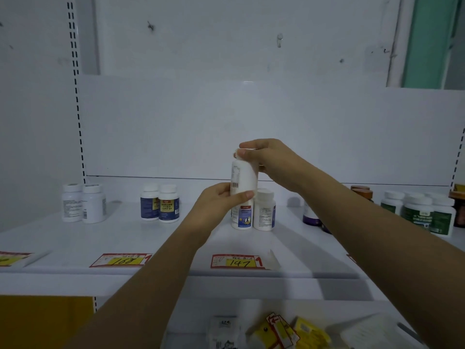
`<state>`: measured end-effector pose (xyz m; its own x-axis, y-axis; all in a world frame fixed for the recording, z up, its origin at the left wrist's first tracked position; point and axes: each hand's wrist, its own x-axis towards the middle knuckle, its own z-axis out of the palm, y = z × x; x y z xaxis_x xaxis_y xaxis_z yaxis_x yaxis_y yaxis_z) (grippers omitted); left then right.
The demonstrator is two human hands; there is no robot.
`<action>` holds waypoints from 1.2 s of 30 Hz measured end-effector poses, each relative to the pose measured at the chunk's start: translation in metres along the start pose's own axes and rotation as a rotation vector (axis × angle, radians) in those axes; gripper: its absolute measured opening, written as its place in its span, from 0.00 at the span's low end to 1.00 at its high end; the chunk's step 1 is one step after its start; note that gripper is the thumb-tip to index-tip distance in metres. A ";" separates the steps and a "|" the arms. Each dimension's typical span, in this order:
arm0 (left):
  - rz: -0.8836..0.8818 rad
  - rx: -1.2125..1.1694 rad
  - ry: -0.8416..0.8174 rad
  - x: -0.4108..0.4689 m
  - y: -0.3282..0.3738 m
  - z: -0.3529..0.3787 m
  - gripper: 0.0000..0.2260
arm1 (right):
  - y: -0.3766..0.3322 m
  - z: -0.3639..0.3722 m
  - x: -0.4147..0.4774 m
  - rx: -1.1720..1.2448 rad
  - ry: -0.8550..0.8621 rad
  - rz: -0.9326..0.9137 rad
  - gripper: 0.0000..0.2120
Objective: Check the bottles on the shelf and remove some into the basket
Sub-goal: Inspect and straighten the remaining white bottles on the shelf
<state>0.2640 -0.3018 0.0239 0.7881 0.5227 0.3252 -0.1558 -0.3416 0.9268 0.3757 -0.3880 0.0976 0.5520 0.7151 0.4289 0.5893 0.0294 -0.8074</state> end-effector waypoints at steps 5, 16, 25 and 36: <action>0.055 -0.032 0.102 0.001 -0.002 0.003 0.20 | 0.005 -0.001 -0.003 0.052 -0.028 0.028 0.23; 0.250 -0.033 0.147 0.020 0.008 -0.008 0.23 | -0.006 0.012 -0.030 -0.087 0.251 -0.396 0.20; 0.546 0.129 0.259 0.036 0.038 -0.014 0.25 | 0.003 0.018 -0.045 -0.361 0.506 -0.869 0.21; 0.127 -0.044 -0.076 0.018 0.050 -0.019 0.20 | -0.062 -0.016 -0.003 0.033 0.270 0.033 0.15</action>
<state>0.2595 -0.2948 0.0797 0.8028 0.4162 0.4270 -0.2822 -0.3656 0.8870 0.3471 -0.4031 0.1534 0.7104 0.5041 0.4912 0.5514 0.0351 -0.8335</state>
